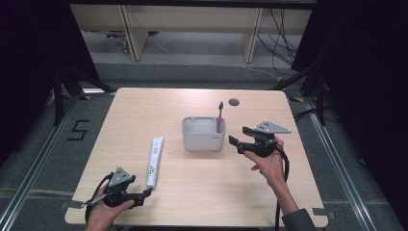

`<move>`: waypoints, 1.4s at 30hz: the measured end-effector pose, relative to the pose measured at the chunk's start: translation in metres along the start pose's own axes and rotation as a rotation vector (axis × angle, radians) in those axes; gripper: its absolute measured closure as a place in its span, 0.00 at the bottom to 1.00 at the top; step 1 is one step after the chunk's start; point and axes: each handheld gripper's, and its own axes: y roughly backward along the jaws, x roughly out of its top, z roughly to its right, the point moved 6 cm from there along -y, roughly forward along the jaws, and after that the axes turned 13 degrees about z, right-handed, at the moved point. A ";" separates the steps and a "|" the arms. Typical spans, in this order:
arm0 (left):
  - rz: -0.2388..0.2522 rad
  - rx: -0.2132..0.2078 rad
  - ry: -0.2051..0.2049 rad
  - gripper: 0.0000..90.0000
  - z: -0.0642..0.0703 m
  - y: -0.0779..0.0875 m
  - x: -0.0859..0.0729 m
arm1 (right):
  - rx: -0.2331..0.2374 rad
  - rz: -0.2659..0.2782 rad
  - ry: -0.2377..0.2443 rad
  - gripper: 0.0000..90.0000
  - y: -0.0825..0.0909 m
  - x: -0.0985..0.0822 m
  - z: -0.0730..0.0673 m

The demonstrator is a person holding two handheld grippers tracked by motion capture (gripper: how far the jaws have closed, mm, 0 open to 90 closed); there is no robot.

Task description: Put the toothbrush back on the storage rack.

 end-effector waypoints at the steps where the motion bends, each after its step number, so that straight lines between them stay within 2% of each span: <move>1: -0.001 0.001 0.003 0.21 0.000 0.000 0.000 | -0.015 -0.006 0.000 0.32 0.002 -0.002 -0.001; 2: 0.008 0.005 0.007 0.21 0.000 0.000 0.000 | 0.000 -0.013 0.021 0.31 0.002 -0.003 -0.002; 3: 0.006 0.004 0.006 0.21 0.000 0.000 0.000 | -0.013 -0.005 0.047 0.31 0.003 -0.004 -0.002; 5: 0.006 0.001 0.005 0.21 0.000 0.000 0.000 | -0.008 -0.017 0.047 0.31 0.005 -0.006 -0.006; 6: 0.008 0.003 0.003 0.21 0.000 0.000 0.000 | -0.010 -0.022 0.075 0.31 0.006 -0.007 -0.005; 7: 0.007 0.002 0.001 0.21 0.000 0.000 0.000 | -0.006 -0.021 0.064 0.30 0.007 -0.008 -0.007; 9: 0.002 0.001 0.000 0.21 0.000 0.000 0.000 | -0.005 -0.025 0.081 0.30 0.009 -0.010 -0.008; 10: 0.002 -0.001 0.000 0.21 0.000 0.000 0.000 | -0.009 -0.042 0.071 0.30 0.012 -0.012 -0.010; 12: 0.008 0.002 0.003 0.21 0.000 0.000 0.000 | -0.004 -0.036 0.081 0.30 0.012 -0.012 -0.010; 13: 0.003 0.003 0.002 0.21 0.000 0.000 0.000 | -0.007 -0.050 0.058 0.30 0.014 -0.014 -0.012; 14: 0.008 0.005 0.006 0.21 0.000 0.000 0.000 | -0.006 -0.040 0.093 0.30 0.013 -0.015 -0.010; 15: 0.007 0.006 0.006 0.20 0.000 0.000 0.000 | -0.016 -0.045 0.077 0.30 0.015 -0.017 -0.011; 17: 0.008 0.008 0.011 0.20 0.000 0.000 0.000 | -0.005 -0.055 0.056 0.30 0.016 -0.020 -0.014; 18: 0.008 0.009 0.012 0.20 0.000 0.000 0.000 | -0.001 -0.066 0.083 0.30 0.018 -0.021 -0.012; 19: 0.007 0.009 0.012 0.20 0.000 0.000 0.000 | -0.003 -0.065 0.081 0.30 0.020 -0.023 -0.012; 22: -0.004 0.002 0.005 0.20 0.000 0.000 0.000 | -0.004 -0.076 0.039 0.30 0.024 -0.028 -0.016; 23: 0.004 0.004 0.011 0.20 0.000 -0.001 0.000 | -0.007 -0.079 0.068 0.30 0.025 -0.029 -0.014; 25: -0.003 0.002 0.004 0.20 -0.001 0.000 0.000 | -0.004 -0.076 0.049 0.30 0.027 -0.034 -0.015; 26: -0.003 0.002 0.006 0.20 -0.001 0.000 0.000 | -0.006 -0.095 0.050 0.30 0.029 -0.036 -0.015; 29: 0.010 0.003 0.011 0.20 -0.001 -0.001 0.000 | -0.004 -0.092 0.027 0.30 0.032 -0.041 -0.016; 30: 0.010 0.003 0.009 0.20 -0.002 -0.001 0.000 | -0.007 -0.107 0.024 0.29 0.034 -0.043 -0.016; 31: 0.009 0.005 0.009 0.19 -0.002 -0.001 0.000 | -0.012 -0.095 0.051 0.29 0.035 -0.044 -0.013; 32: 0.014 0.004 0.007 0.19 -0.002 -0.001 0.001 | -0.013 -0.100 0.036 0.29 0.036 -0.045 -0.014; 33: 0.005 0.008 0.005 0.19 -0.002 0.000 0.001 | -0.009 -0.106 0.049 0.29 0.038 -0.047 -0.013; 35: -0.001 0.008 0.010 0.19 -0.001 0.000 0.002 | -0.009 -0.118 0.015 0.29 0.041 -0.050 -0.016; 36: 0.003 0.010 0.014 0.19 -0.001 -0.001 0.002 | -0.004 -0.105 0.030 0.29 0.041 -0.051 -0.014; 39: -0.005 0.007 0.010 0.19 -0.001 -0.002 0.000 | -0.010 -0.126 0.021 0.29 0.044 -0.055 -0.015; 41: 0.000 0.006 0.014 0.19 -0.001 -0.002 -0.001 | -0.019 -0.132 0.038 0.29 0.048 -0.057 -0.015; 42: 0.002 0.006 0.014 0.19 -0.001 -0.002 0.000 | -0.005 -0.128 0.013 0.29 0.048 -0.059 -0.017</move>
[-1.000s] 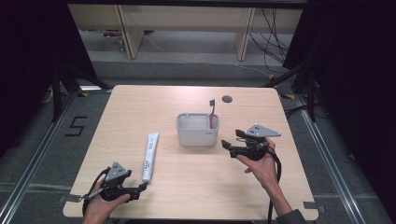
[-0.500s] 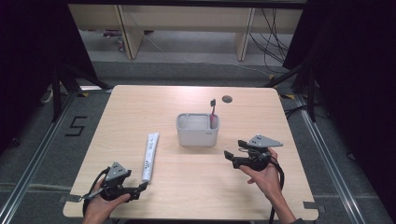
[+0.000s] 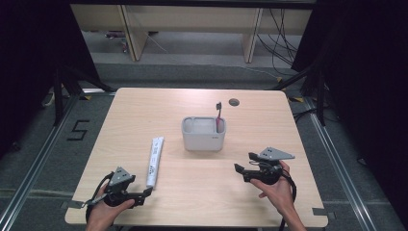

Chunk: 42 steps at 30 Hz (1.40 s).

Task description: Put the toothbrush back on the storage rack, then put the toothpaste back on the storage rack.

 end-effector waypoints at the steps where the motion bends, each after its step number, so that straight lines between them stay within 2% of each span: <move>1: -0.008 0.003 0.005 0.19 0.000 0.000 0.000 | -0.004 -0.010 0.019 0.29 0.001 -0.002 0.001; 3: -0.004 0.006 0.006 0.19 0.000 -0.001 0.001 | -0.009 -0.023 0.028 0.29 0.003 -0.006 0.002; 4: -0.004 0.005 0.006 0.19 0.000 -0.001 0.001 | -0.007 -0.036 0.007 0.29 0.004 -0.009 -0.001; 5: 0.002 0.008 0.012 0.19 0.001 -0.001 0.001 | -0.007 -0.042 0.019 0.29 0.004 -0.010 0.000; 6: 0.002 0.009 0.015 0.19 0.001 -0.001 0.001 | -0.018 -0.055 -0.002 0.29 0.006 -0.013 -0.003; 7: -0.001 0.008 0.013 0.19 0.000 -0.001 0.001 | -0.010 -0.045 0.028 0.29 0.006 -0.014 0.000; 10: -0.002 0.001 0.002 0.19 0.000 -0.001 0.001 | -0.005 -0.061 0.025 0.29 0.011 -0.019 -0.001; 11: 0.002 0.005 0.007 0.19 0.000 -0.001 0.001 | 0.001 -0.058 0.000 0.29 0.012 -0.021 -0.004; 13: 0.001 0.005 0.007 0.19 0.000 -0.001 0.001 | -0.007 -0.080 -0.020 0.29 0.017 -0.025 -0.007; 14: 0.004 0.001 0.005 0.19 0.000 -0.001 0.002 | -0.007 -0.080 -0.020 0.29 0.017 -0.025 -0.007; 15: 0.002 0.001 0.006 0.19 0.000 -0.002 0.001 | -0.001 -0.077 0.008 0.29 0.018 -0.026 -0.005; 19: 0.010 0.003 0.003 0.19 0.000 -0.002 0.002 | 0.001 -0.091 -0.007 0.28 0.024 -0.033 -0.007; 20: 0.009 -0.004 -0.005 0.19 0.000 -0.001 0.002 | 0.019 -0.081 0.000 0.28 0.024 -0.034 -0.006; 21: 0.003 0.001 -0.001 0.19 0.000 -0.001 0.002 | -0.007 -0.107 -0.034 0.28 0.028 -0.036 -0.009; 22: 0.002 0.001 0.000 0.19 0.000 -0.001 0.002 | 0.000 -0.092 0.011 0.28 0.028 -0.037 -0.006; 23: 0.002 0.001 0.001 0.19 0.000 -0.001 0.002 | 0.001 -0.106 -0.022 0.27 0.030 -0.038 -0.009; 24: 0.001 0.000 0.001 0.19 0.000 -0.001 0.002 | 0.012 -0.103 -0.003 0.27 0.031 -0.039 -0.009; 25: 0.010 0.001 0.002 0.19 0.000 -0.002 0.002 | 0.000 -0.104 -0.044 0.27 0.033 -0.040 -0.012; 26: 0.010 -0.001 0.001 0.19 0.000 -0.002 0.001 | 0.007 -0.101 0.002 0.27 0.034 -0.041 -0.009; 29: 0.019 -0.001 0.006 0.19 0.001 -0.002 0.002 | -0.004 -0.133 -0.023 0.26 0.040 -0.045 -0.012; 32: 0.005 0.005 -0.002 0.19 0.000 0.000 0.002 | -0.003 -0.136 -0.005 0.24 0.044 -0.048 -0.011; 34: 0.008 0.004 -0.001 0.19 0.000 0.000 0.002 | -0.009 -0.143 -0.044 0.24 0.048 -0.051 -0.014; 38: 0.006 0.000 -0.004 0.19 0.001 -0.001 0.002 | -0.009 -0.164 0.003 0.24 0.053 -0.056 -0.011; 39: 0.001 -0.003 -0.005 0.19 0.001 -0.001 0.002 | -0.010 -0.165 -0.025 0.24 0.053 -0.057 -0.014; 40: 0.005 -0.003 -0.004 0.19 0.001 -0.001 0.002 | -0.012 -0.165 -0.001 0.24 0.053 -0.057 -0.012; 42: 0.004 -0.004 0.001 0.19 0.001 -0.002 0.001 | -0.004 -0.172 -0.002 0.24 0.054 -0.058 -0.012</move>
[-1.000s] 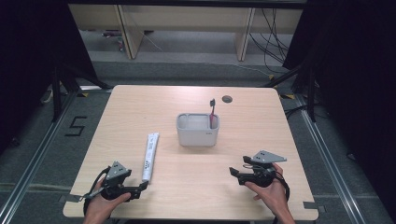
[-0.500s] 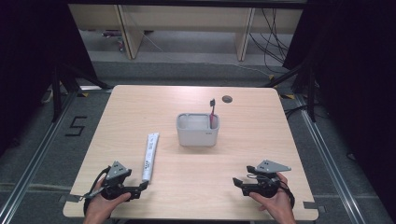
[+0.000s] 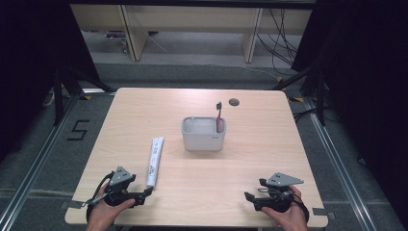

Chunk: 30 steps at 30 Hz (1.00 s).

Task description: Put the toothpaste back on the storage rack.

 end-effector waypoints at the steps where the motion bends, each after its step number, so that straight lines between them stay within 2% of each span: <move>1: -0.003 0.000 -0.002 0.19 0.000 0.000 0.000 | -0.010 -0.003 0.002 0.24 0.000 -0.001 0.001; 2: -0.005 0.000 -0.004 0.18 0.001 0.001 0.000 | -0.008 -0.005 -0.008 0.24 0.001 -0.001 0.001; 3: -0.002 0.004 -0.003 0.19 0.001 0.001 0.000 | -0.009 0.000 0.011 0.24 0.002 -0.001 0.002; 5: 0.000 -0.004 -0.009 0.19 0.001 0.000 0.000 | -0.012 -0.004 0.007 0.24 0.002 -0.001 0.002; 6: -0.001 -0.007 -0.013 0.19 0.001 0.000 0.000 | -0.012 -0.005 -0.013 0.24 0.001 -0.002 0.001; 9: 0.015 0.003 -0.002 0.19 0.002 -0.001 0.001 | -0.014 -0.021 -0.012 0.24 0.002 -0.003 0.002; 12: 0.000 -0.004 -0.009 0.18 0.000 0.001 0.002 | -0.020 -0.015 -0.012 0.25 0.003 -0.003 0.003; 15: 0.009 -0.004 0.003 0.18 -0.002 -0.001 0.002 | -0.022 -0.012 0.020 0.25 0.004 -0.002 0.004; 17: 0.002 -0.013 0.001 0.18 -0.001 -0.002 0.004 | -0.025 -0.019 -0.013 0.25 0.005 -0.002 0.002; 18: 0.013 -0.021 -0.011 0.18 0.000 -0.003 0.006 | -0.023 -0.018 -0.013 0.25 0.005 -0.001 0.002; 19: 0.018 -0.015 -0.012 0.18 0.000 -0.005 0.009 | -0.021 -0.010 -0.023 0.25 0.004 -0.001 0.001; 20: 0.019 -0.008 -0.011 0.18 0.001 -0.006 0.010 | -0.027 -0.009 0.002 0.25 0.005 -0.001 0.004; 21: 0.015 -0.006 -0.027 0.18 -0.001 -0.006 0.012 | -0.027 -0.008 0.005 0.25 0.005 -0.001 0.005; 22: 0.010 0.000 -0.025 0.18 -0.001 -0.007 0.014 | -0.026 -0.009 0.005 0.25 0.005 -0.001 0.005; 24: 0.009 0.007 -0.037 0.19 -0.002 -0.009 0.019 | -0.020 -0.016 -0.004 0.25 0.005 -0.002 0.003; 25: 0.010 0.013 -0.042 0.19 -0.004 -0.011 0.021 | -0.021 -0.012 -0.025 0.25 0.004 -0.002 0.001; 26: 0.004 0.016 -0.033 0.19 -0.005 -0.013 0.023 | -0.013 -0.005 -0.005 0.25 0.004 -0.001 0.002; 30: -0.013 0.029 -0.020 0.20 -0.013 -0.023 0.033 | -0.010 -0.008 -0.024 0.25 0.004 -0.001 0.001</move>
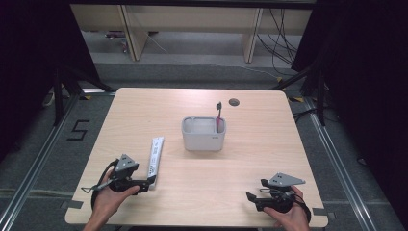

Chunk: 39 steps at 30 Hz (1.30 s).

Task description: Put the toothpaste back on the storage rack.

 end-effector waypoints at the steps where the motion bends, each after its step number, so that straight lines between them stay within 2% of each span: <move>1: -0.005 0.002 0.002 0.20 -0.002 -0.004 0.002 | -0.003 0.004 0.004 0.26 0.000 0.000 0.001; 3: -0.027 0.005 0.003 0.21 -0.005 -0.007 0.005 | -0.005 0.004 0.005 0.26 -0.001 0.000 0.001; 4: -0.037 0.005 -0.001 0.22 -0.006 -0.008 0.006 | 0.002 0.008 0.033 0.26 -0.001 0.000 0.004; 5: -0.041 0.010 0.002 0.22 -0.007 -0.010 0.007 | 0.000 -0.001 0.020 0.26 -0.001 0.000 0.003; 9: -0.060 0.016 0.000 0.24 -0.010 -0.019 0.010 | 0.004 0.000 0.020 0.26 0.000 0.000 0.002; 10: -0.071 0.011 -0.008 0.24 -0.011 -0.021 0.010 | -0.003 -0.008 -0.012 0.26 0.000 0.000 -0.001; 11: -0.079 0.010 -0.008 0.25 -0.012 -0.023 0.010 | -0.004 -0.011 -0.016 0.26 0.001 -0.001 -0.001; 12: -0.089 0.011 -0.004 0.25 -0.013 -0.024 0.011 | -0.001 -0.001 0.021 0.26 0.000 0.000 0.003; 13: -0.098 0.012 -0.006 0.25 -0.014 -0.026 0.011 | -0.006 -0.007 -0.006 0.26 0.000 -0.001 0.001; 15: -0.113 0.007 -0.005 0.26 -0.015 -0.029 0.012 | -0.005 0.003 0.034 0.26 0.000 0.001 0.004; 16: -0.115 0.008 0.000 0.26 -0.015 -0.031 0.012 | 0.000 -0.001 0.007 0.26 0.000 0.000 0.002; 19: -0.128 0.011 0.010 0.27 -0.016 -0.037 0.013 | 0.004 0.004 0.000 0.26 -0.001 0.000 0.002; 21: -0.133 0.012 0.006 0.27 -0.017 -0.039 0.014 | 0.004 0.012 0.011 0.26 -0.001 0.001 0.003; 22: -0.145 0.022 0.005 0.27 -0.017 -0.040 0.014 | 0.009 0.007 0.008 0.26 -0.001 0.000 0.003; 23: -0.145 0.016 0.010 0.27 -0.018 -0.041 0.015 | 0.003 -0.008 -0.015 0.26 0.000 -0.001 0.001; 24: -0.138 0.017 0.011 0.28 -0.018 -0.043 0.016 | 0.002 -0.008 -0.016 0.26 0.000 -0.001 0.001; 25: -0.168 0.023 -0.007 0.28 -0.019 -0.042 0.017 | 0.002 -0.002 -0.006 0.26 0.000 0.000 0.002; 27: -0.154 0.016 0.013 0.29 -0.017 -0.045 0.019 | 0.003 0.013 0.013 0.27 -0.001 0.001 0.003; 29: -0.167 0.013 -0.006 0.29 -0.017 -0.045 0.020 | 0.007 0.008 0.010 0.27 -0.001 0.000 0.002; 31: -0.152 0.024 0.010 0.30 -0.015 -0.048 0.021 | 0.003 0.004 0.003 0.27 0.000 0.001 0.002; 32: -0.197 0.022 -0.023 0.30 -0.018 -0.047 0.021 | 0.010 0.014 0.028 0.27 0.000 0.002 0.004; 33: -0.195 0.034 -0.021 0.30 -0.019 -0.048 0.022 | -0.001 0.005 0.011 0.27 0.000 0.001 0.003; 34: -0.199 0.033 -0.017 0.31 -0.019 -0.050 0.022 | -0.004 0.009 0.020 0.27 0.000 0.001 0.004; 36: -0.232 0.025 -0.034 0.32 -0.020 -0.051 0.021 | 0.004 0.001 0.002 0.27 0.000 0.000 0.002; 39: -0.249 0.032 -0.034 0.34 -0.023 -0.057 0.020 | -0.004 -0.005 -0.008 0.27 0.001 0.000 0.002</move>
